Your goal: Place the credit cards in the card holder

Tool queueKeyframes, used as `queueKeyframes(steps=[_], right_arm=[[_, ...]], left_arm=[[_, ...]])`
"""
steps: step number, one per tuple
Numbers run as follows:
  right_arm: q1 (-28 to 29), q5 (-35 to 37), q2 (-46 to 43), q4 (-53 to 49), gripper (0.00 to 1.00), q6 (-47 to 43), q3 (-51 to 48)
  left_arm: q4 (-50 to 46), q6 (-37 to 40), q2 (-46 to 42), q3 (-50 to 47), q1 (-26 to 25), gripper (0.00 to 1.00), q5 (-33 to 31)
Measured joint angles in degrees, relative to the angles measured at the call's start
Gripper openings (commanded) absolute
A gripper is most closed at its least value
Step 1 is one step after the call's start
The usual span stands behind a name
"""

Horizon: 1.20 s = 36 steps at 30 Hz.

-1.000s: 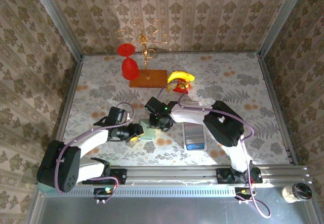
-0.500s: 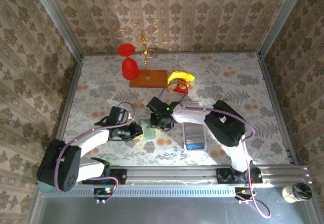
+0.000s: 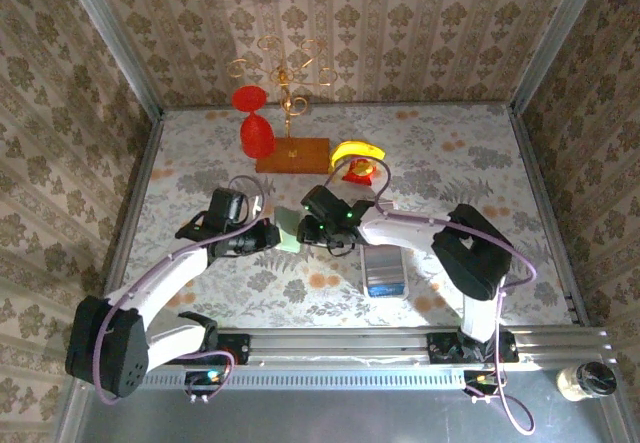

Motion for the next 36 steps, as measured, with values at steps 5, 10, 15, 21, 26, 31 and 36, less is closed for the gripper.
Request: queueKeyframes(steps=[5,10,15,21,26,31,36], right_arm=[[0.0,0.0,-6.1,1.1,0.5,-0.6,-0.2],[0.0,-1.6,-9.2,1.7,0.53,-0.1,0.2],[0.0,-3.0,-9.1,1.4,0.52,0.7,1.6],[-0.3,-3.3,-8.7,1.2,0.51,1.2,4.0],[-0.6,-3.4,-8.5,0.5,0.49,2.0,4.6],[-0.7,-3.4,-8.5,-0.5,0.41,2.6,4.3],[-0.9,-3.3,-8.5,-0.4,0.39,3.7,2.8]], left_arm=[[-2.0,1.9,-2.3,1.1,0.0,0.0,-0.7],[-3.3,3.2,-4.3,2.8,0.0,0.0,1.2],[-2.7,3.7,-6.8,3.7,-0.4,0.0,4.1],[-1.4,3.1,-8.8,3.6,-0.9,0.0,5.7],[-0.6,2.5,-8.9,3.5,-0.9,0.0,6.0],[0.4,1.2,-9.5,2.5,-0.9,0.0,6.0],[0.6,0.5,-9.0,2.5,-0.9,0.0,6.0]])
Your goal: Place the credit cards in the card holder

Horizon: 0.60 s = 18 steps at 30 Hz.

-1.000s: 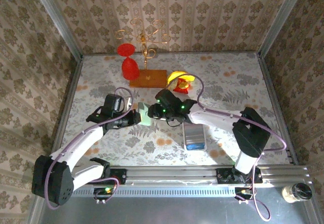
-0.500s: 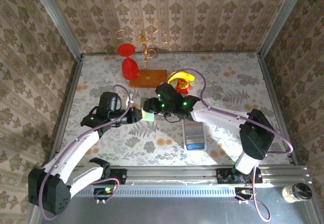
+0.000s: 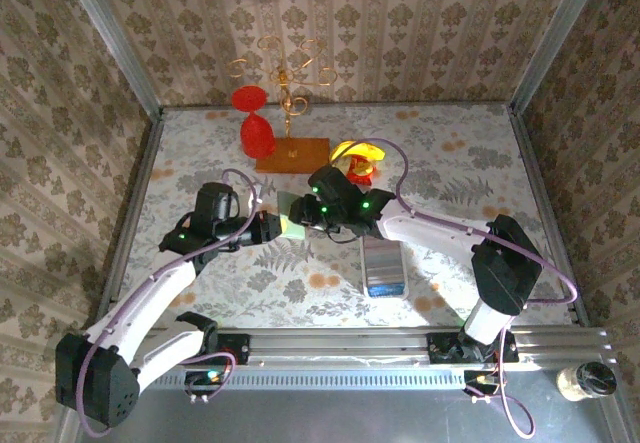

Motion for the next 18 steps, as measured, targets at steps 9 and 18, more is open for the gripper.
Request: queueKeyframes(steps=[9,18], right_arm=[[-0.3,-0.2,0.0,-0.7,0.31,0.3,-0.5],[-0.3,-0.4,1.0,-1.6,0.22,0.2,0.4]], left_arm=[[0.0,-0.2,0.6,0.0,-0.2,0.0,0.9],[0.0,-0.5,0.5,-0.6,-0.3,0.0,0.8]])
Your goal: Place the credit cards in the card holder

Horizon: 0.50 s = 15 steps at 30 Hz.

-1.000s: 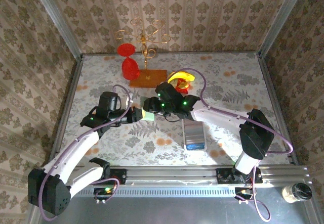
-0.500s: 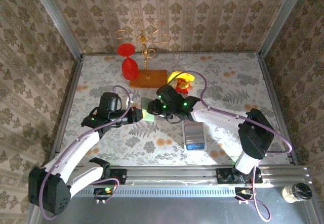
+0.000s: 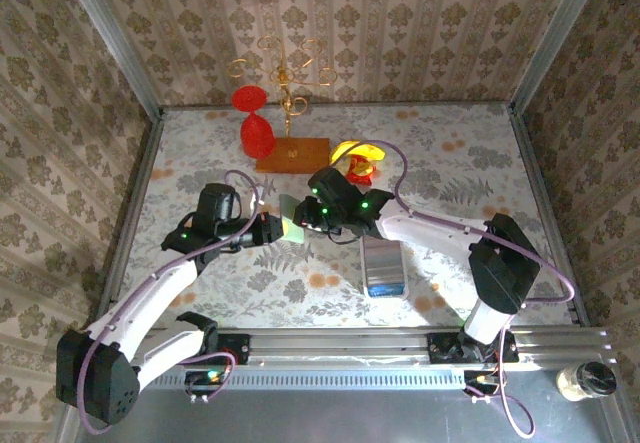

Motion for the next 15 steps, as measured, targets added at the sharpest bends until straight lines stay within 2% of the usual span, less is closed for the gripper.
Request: queueKeyframes(steps=[3,7,10,15], right_arm=[[0.0,-0.4,1.3,-1.0,0.13,-0.4,1.3],[0.0,-0.7,1.7,-1.8,0.11,-0.6,2.1],[0.0,-0.7,1.7,-2.2,0.0,-0.6,2.4],[0.0,-0.5,1.8,-3.4,0.0,-0.7,2.4]], left_arm=[[0.2,-0.3,-0.3,-0.8,0.0,0.0,-0.2],[0.2,-0.3,-0.9,-1.0,0.0,0.0,-0.2],[0.3,-0.3,-1.2,-1.3,0.0,0.0,-0.2],[1.1,-1.0,-1.5,-2.9,-0.1,0.0,-0.8]])
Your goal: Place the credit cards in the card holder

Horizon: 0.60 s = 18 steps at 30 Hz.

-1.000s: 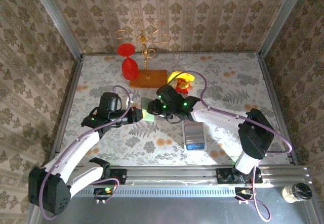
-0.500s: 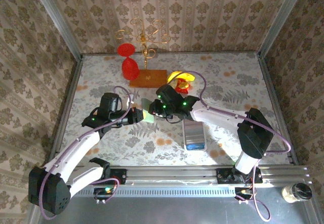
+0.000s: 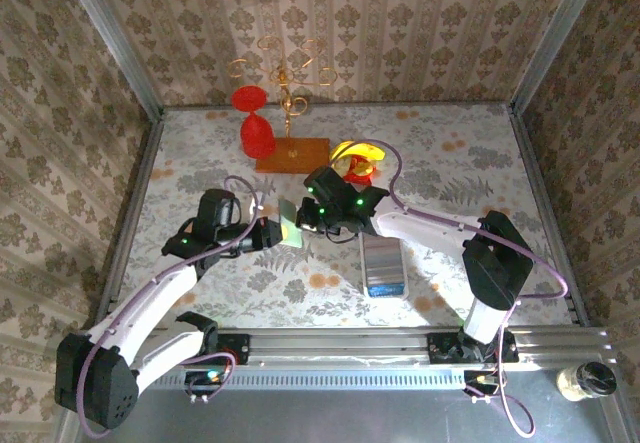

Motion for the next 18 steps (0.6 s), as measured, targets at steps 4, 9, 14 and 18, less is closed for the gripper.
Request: queueKeyframes(steps=[4,9,14,18], right_arm=[[-0.6,3.5,0.0,-1.8,0.0,-0.1,-0.9],[-1.6,6.4,0.0,-3.3,0.0,0.0,-4.1],[-1.6,6.4,0.0,-3.0,0.0,0.1,-6.1],[-1.6,5.6,0.1,-1.8,0.0,0.1,-6.7]], left_arm=[[0.1,-0.5,0.0,-0.6,-0.2,0.0,-1.0],[0.3,-1.5,1.0,-1.3,-0.3,0.0,-2.3],[1.3,-2.9,3.0,-2.7,-1.5,0.0,-2.7],[3.3,-4.6,5.6,-3.5,-3.9,0.0,-2.8]])
